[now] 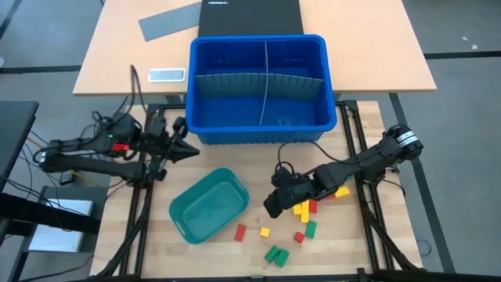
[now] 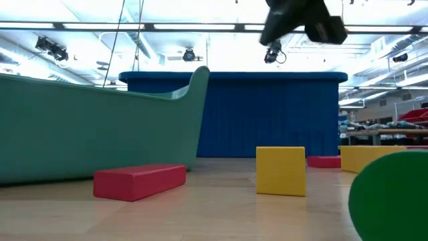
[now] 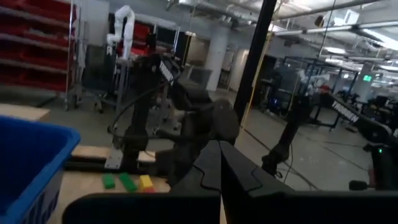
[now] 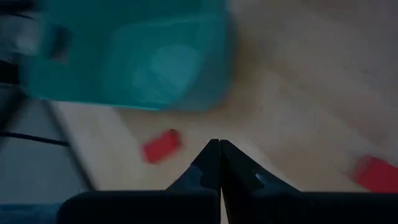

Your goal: Sort Items/Unsort Items

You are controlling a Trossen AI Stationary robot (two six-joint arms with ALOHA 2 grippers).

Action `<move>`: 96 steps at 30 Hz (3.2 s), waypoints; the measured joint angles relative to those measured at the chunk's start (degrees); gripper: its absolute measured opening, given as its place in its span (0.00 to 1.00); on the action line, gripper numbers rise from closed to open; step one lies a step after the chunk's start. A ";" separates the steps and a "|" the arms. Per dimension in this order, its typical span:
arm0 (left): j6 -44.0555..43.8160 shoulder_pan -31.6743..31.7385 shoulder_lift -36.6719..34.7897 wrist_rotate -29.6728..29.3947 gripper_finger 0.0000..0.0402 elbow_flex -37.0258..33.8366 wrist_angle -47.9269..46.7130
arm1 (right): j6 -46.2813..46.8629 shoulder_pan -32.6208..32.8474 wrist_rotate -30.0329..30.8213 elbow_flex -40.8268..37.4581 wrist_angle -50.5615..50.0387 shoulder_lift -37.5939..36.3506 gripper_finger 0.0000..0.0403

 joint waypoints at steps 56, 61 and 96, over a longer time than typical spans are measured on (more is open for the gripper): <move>-12.22 0.04 -7.29 -24.54 0.00 -18.04 -31.58 | 19.16 -1.23 -17.92 12.97 -37.86 19.98 0.40; -12.43 0.04 -7.33 -23.95 0.00 -21.60 -30.67 | 19.16 -1.23 -17.45 12.96 -37.96 19.98 0.40; -16.32 0.04 -7.33 -20.96 0.00 -31.56 -23.33 | 24.14 3.44 -19.50 12.98 -34.13 19.69 0.39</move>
